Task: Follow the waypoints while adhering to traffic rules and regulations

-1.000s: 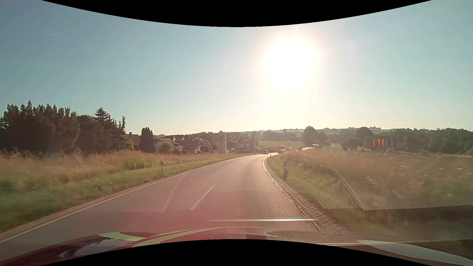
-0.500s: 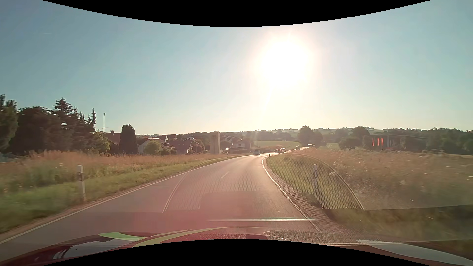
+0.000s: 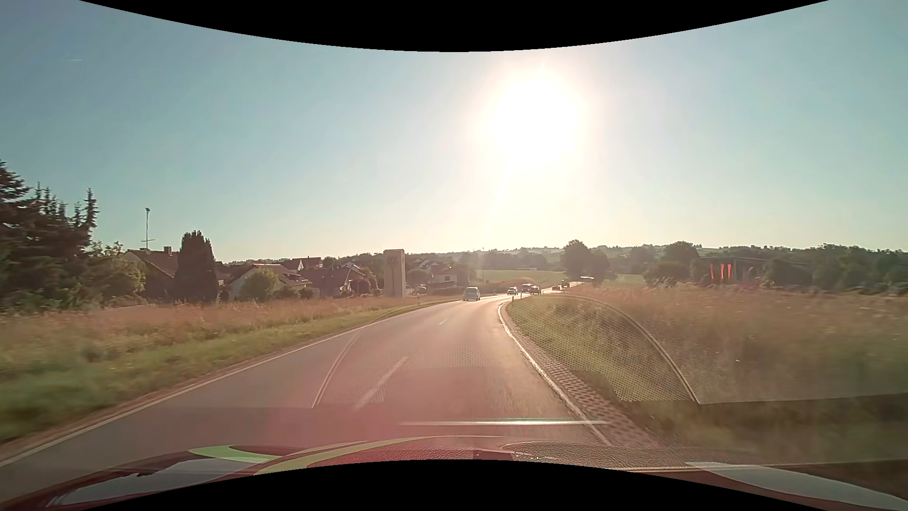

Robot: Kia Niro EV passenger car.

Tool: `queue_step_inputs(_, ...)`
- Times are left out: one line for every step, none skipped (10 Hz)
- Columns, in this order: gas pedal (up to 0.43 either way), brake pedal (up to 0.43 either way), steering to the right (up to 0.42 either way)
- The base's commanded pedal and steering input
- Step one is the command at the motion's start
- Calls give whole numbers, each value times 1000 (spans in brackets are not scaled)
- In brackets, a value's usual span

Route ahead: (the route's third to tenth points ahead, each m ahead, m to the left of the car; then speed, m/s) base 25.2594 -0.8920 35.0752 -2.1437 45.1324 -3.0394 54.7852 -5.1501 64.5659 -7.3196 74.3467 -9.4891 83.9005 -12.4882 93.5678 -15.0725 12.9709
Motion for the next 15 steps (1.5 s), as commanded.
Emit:
queue_step_inputs(67, 0, 17)
queue_step_inputs(67, 0, 17)
queue_step_inputs(67, 0, 15)
queue_step_inputs(67, 0, 11)
queue_step_inputs(67, 0, 8)
queue_step_inputs(67, 0, 9)
queue_step_inputs(67, 0, 8)
queue_step_inputs(67, 0, 9)
queue_step_inputs(67, 0, 8)
queue_step_inputs(67, 0, 8)
queue_step_inputs(67, 0, 8)
queue_step_inputs(79, 0, 8)
queue_step_inputs(79, 0, 9)
queue_step_inputs(79, 0, 9)
queue_step_inputs(79, 0, 9)
